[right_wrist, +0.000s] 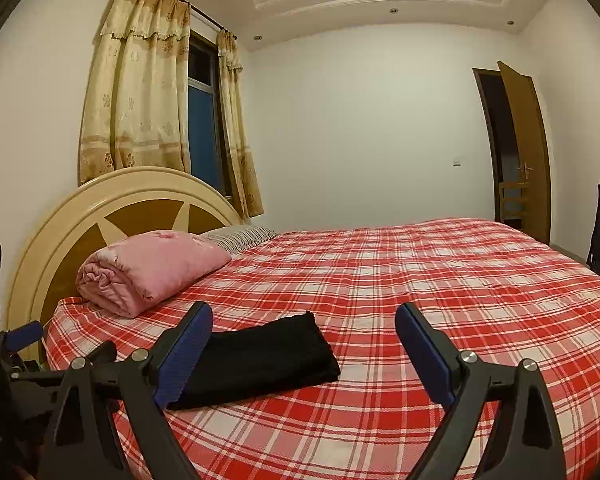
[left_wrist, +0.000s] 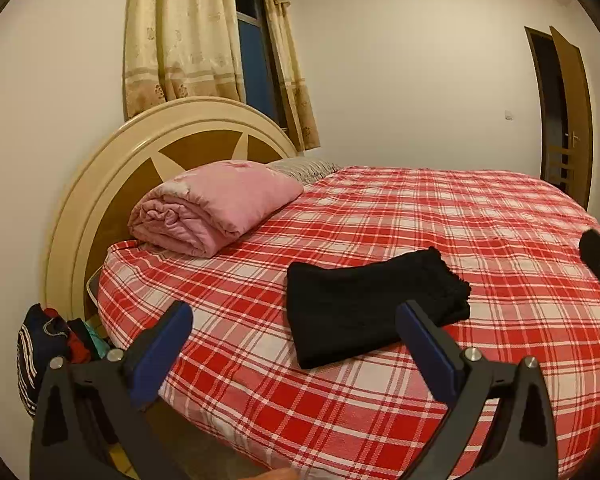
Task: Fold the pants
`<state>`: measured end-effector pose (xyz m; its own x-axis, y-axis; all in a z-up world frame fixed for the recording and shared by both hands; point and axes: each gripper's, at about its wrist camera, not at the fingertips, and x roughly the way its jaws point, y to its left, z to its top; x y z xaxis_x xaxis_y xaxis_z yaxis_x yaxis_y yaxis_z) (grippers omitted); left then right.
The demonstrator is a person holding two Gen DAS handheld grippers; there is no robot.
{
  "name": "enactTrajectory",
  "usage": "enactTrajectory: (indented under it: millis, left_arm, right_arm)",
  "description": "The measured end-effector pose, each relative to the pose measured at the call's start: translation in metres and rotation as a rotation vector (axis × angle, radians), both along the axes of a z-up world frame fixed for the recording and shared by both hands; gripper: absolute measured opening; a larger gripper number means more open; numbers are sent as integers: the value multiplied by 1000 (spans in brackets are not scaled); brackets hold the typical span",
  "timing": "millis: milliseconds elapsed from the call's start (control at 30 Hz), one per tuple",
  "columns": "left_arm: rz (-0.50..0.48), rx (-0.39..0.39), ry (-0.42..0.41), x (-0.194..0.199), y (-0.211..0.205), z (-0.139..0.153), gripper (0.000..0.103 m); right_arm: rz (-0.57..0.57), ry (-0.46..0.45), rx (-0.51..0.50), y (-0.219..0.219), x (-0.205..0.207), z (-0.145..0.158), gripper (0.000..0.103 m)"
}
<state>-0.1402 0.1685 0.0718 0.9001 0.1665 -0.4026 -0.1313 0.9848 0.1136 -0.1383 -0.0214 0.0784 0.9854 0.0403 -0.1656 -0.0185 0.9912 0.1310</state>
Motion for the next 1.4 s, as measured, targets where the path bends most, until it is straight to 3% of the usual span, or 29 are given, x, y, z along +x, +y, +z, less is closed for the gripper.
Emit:
enactTrajectory:
  millis: [1400]
  left_arm:
    - [-1, -6, 32, 1, 3, 0, 103]
  right_arm:
    - [6, 13, -1, 4, 2, -4, 93]
